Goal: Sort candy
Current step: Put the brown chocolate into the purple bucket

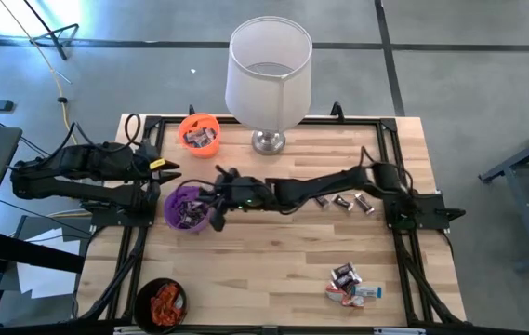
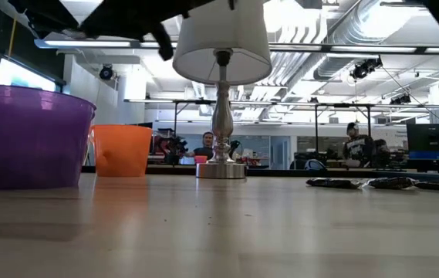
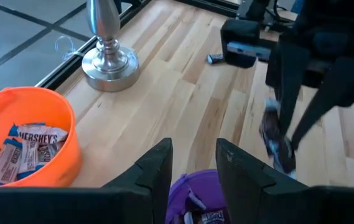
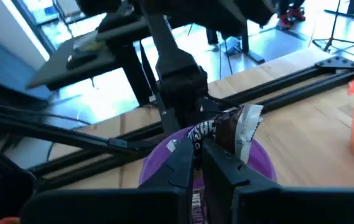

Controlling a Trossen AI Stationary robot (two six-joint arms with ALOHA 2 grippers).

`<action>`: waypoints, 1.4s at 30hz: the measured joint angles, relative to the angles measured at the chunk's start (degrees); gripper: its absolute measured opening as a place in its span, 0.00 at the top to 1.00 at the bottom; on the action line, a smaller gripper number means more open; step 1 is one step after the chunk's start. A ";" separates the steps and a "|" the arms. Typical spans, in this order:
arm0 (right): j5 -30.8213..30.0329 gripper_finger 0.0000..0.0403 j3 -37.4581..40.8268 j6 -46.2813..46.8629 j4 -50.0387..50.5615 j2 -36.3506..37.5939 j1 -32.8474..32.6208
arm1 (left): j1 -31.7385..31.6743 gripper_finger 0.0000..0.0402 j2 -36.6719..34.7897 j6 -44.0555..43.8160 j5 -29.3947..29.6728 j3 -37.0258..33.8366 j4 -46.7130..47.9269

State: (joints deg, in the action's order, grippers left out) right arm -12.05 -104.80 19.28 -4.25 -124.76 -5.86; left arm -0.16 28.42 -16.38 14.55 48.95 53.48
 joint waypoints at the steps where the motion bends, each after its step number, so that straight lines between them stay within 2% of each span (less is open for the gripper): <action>1: 0.60 0.96 -2.30 -0.26 1.31 -1.30 0.06 | 0.00 0.73 0.00 0.00 0.00 0.00 0.13; 6: 1.69 0.96 -11.34 -1.23 8.23 -6.83 0.41 | 0.00 0.73 0.00 0.00 0.00 0.00 1.14; 12: 4.04 0.94 -16.03 -3.07 11.39 -10.15 0.81 | 0.00 0.73 0.00 -0.02 0.42 0.00 2.57; 16: 7.81 0.85 -16.28 -2.86 11.80 -10.20 1.52 | 0.00 0.73 0.00 -0.01 0.71 0.00 2.82; 24: 7.80 0.65 -16.32 -3.29 14.46 -10.04 1.88 | 0.00 0.73 0.00 0.00 1.09 0.00 2.85; 26: 8.05 0.63 -16.32 -3.29 20.73 -9.21 1.98 | 0.00 0.73 0.00 -0.04 1.09 0.00 2.90; 29: 7.23 0.63 -16.30 -3.00 35.92 -5.47 1.88 | -0.02 0.73 -0.02 -0.73 1.09 0.00 3.86; 33: -3.57 0.64 -16.41 1.41 56.64 -0.29 -0.75 | 0.00 0.73 -0.02 -1.05 1.21 0.00 6.16; 36: -10.09 0.65 -16.34 8.33 71.64 1.69 -3.63 | 0.00 0.73 -0.02 -1.05 2.27 0.00 6.28; 42: -11.48 0.65 -15.91 20.35 91.75 2.47 -7.13 | -0.02 0.73 -0.02 -1.10 6.90 0.00 6.24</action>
State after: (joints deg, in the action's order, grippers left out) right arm -23.53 -120.70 39.63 87.50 -122.29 -12.98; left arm -0.19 28.40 -17.49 21.45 48.95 59.72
